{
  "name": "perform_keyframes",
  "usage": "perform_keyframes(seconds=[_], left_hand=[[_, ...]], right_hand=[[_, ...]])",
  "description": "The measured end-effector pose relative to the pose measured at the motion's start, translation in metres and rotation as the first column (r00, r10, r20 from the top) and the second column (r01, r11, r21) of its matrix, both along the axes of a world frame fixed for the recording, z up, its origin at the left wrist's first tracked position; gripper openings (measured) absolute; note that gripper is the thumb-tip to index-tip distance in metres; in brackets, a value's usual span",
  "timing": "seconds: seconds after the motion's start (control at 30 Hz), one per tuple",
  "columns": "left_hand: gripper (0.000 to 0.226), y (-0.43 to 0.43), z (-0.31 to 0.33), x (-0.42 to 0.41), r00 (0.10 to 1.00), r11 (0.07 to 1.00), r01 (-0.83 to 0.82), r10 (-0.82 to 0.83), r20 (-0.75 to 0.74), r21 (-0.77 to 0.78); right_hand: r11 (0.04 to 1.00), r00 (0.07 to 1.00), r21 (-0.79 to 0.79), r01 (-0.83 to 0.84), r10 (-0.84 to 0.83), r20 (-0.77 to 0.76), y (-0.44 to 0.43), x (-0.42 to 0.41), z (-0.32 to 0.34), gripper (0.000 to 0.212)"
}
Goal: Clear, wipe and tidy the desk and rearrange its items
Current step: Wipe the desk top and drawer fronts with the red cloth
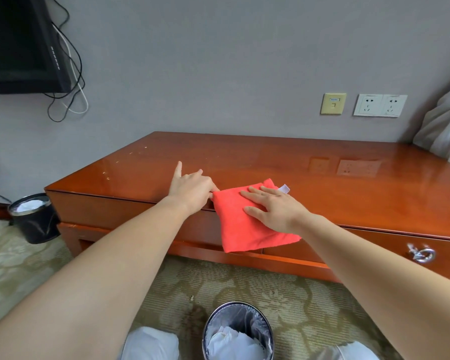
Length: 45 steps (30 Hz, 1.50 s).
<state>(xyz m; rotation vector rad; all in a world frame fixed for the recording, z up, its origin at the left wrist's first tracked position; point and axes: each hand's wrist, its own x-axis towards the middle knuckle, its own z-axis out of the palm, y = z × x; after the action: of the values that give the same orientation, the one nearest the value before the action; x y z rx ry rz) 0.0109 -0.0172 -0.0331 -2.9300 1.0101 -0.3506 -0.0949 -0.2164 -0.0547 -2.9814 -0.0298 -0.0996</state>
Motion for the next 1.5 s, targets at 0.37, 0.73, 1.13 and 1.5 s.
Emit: perform_keyframes(seconds=[0.37,0.73,1.13,1.5], left_hand=[[0.048,-0.010,0.011,-0.024,0.948,0.996,0.042,-0.064,-0.311,-0.076],[0.062,-0.035,-0.004,-0.003,0.856,0.993,0.110,-0.076,-0.511,0.036],[0.059,-0.085,-0.007,0.096,0.853,0.985,0.174,-0.161,-0.496,-0.019],[0.058,-0.196,-0.003,0.263,0.848,0.980,0.198,-0.185,-0.496,-0.027]], right_hand=[[0.994,0.994,0.025,0.104,-0.103,-0.046,0.011,0.022,-0.003,0.053],[0.985,0.984,0.070,0.159,-0.152,-0.091,-0.002,0.051,-0.005,0.053],[0.973,0.975,0.078,0.217,-0.211,-0.068,-0.051,0.138,-0.005,0.054],[0.963,0.966,0.083,0.258,-0.255,-0.045,-0.160,0.297,-0.003,0.053]])
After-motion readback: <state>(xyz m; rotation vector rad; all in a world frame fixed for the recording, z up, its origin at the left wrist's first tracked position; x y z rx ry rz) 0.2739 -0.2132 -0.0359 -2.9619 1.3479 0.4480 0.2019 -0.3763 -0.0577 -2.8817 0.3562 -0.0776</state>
